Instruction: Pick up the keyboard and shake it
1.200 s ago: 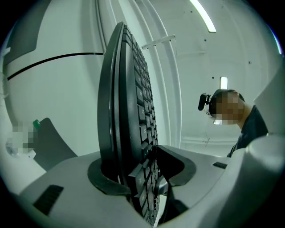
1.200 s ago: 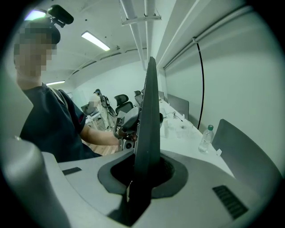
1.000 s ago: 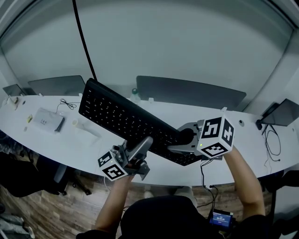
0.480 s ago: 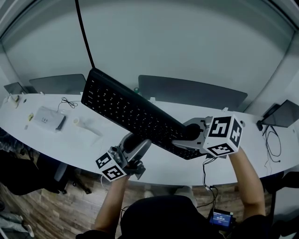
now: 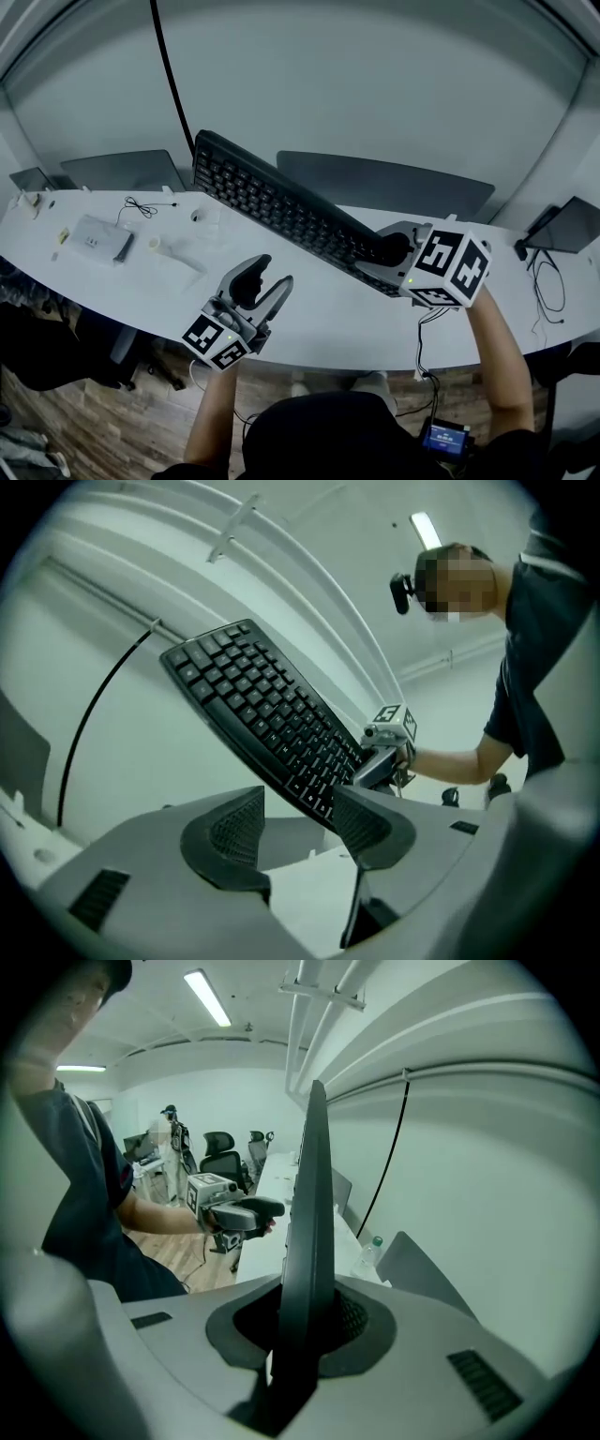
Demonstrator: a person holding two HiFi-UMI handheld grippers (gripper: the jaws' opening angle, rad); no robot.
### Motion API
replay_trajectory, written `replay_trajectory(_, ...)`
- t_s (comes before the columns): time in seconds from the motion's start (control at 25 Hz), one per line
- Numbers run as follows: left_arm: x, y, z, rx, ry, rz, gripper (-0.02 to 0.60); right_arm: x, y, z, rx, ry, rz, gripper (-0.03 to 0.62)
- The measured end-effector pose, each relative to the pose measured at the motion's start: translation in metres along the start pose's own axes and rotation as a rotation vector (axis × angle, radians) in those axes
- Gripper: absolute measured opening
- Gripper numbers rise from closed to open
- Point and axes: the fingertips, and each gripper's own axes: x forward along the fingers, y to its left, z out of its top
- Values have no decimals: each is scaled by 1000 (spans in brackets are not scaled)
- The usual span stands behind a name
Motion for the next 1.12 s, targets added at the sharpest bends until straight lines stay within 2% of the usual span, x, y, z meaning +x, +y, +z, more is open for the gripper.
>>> replay_trajectory(0.24, 1, -4, 10, 284, 111, 85, 229, 0, -12, -12, -58, 91, -115, 78)
replay_trajectory(0.44, 4, -12, 21, 472, 154, 96, 229, 3, -19, -21, -103, 152, -189, 78)
replay_trajectory(0.6, 11, -16, 31, 649, 228, 103, 230, 5, -30, -27, -148, 203, -273, 78)
replay_trajectory(0.84, 20, -17, 35, 847, 360, 146, 235, 4, -45, -32, -247, 276, -424, 78)
replay_trajectory(1.12, 36, -17, 41, 1055, 424, 142, 236, 1, -54, -29, -317, 315, -541, 78)
